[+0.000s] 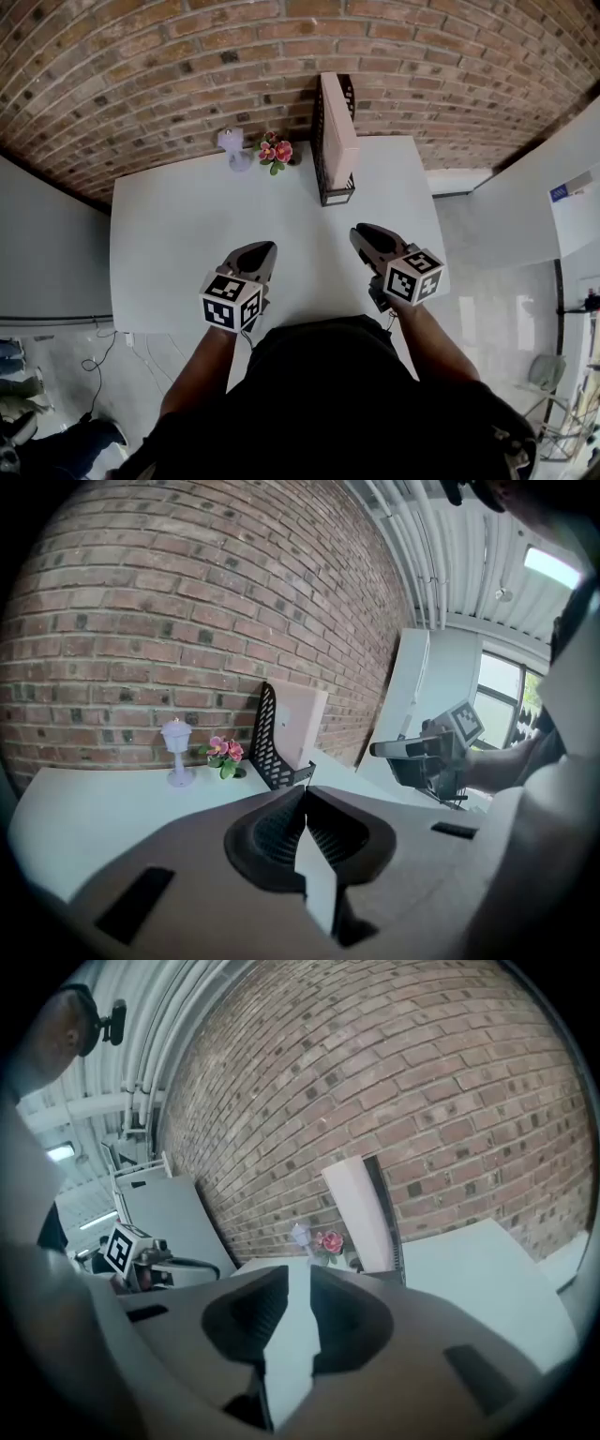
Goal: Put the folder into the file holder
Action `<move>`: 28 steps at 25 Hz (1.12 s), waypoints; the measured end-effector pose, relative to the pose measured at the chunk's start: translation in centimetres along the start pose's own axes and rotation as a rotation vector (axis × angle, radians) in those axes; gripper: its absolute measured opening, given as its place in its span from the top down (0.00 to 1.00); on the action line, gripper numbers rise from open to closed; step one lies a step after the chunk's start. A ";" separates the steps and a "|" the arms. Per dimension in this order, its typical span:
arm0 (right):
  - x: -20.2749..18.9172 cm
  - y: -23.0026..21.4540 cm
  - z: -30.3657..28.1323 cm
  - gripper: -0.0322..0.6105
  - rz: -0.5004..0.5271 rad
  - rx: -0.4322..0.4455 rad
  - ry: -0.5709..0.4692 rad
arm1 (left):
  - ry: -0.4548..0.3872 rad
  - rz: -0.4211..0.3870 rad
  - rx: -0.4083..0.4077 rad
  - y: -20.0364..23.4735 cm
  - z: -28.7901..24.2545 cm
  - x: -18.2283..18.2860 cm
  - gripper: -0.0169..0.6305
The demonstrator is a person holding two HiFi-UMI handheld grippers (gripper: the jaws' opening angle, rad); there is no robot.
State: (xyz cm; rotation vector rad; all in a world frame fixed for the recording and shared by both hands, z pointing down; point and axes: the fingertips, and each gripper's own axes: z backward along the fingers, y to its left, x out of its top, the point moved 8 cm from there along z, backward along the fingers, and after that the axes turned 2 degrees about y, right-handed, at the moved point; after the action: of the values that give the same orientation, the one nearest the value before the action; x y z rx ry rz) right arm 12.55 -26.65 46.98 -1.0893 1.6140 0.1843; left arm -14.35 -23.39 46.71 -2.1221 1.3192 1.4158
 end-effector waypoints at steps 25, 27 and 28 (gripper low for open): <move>-1.9 0.6 0.7 0.94 0.141 0.009 0.065 | 0.035 -0.083 0.032 -1.1 -0.5 -0.4 0.97; -1.9 0.6 0.7 0.94 0.138 0.009 0.064 | 0.032 -0.085 0.034 -1.1 -0.4 -0.3 0.97; -1.9 0.6 0.7 0.94 0.135 0.009 0.064 | 0.032 -0.085 0.036 -1.0 -0.4 -0.3 0.97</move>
State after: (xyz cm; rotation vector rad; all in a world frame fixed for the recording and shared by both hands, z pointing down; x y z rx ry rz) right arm 12.47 -24.83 48.06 -0.9883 1.7455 0.2332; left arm -13.34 -22.90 46.90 -2.1594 1.2402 1.3205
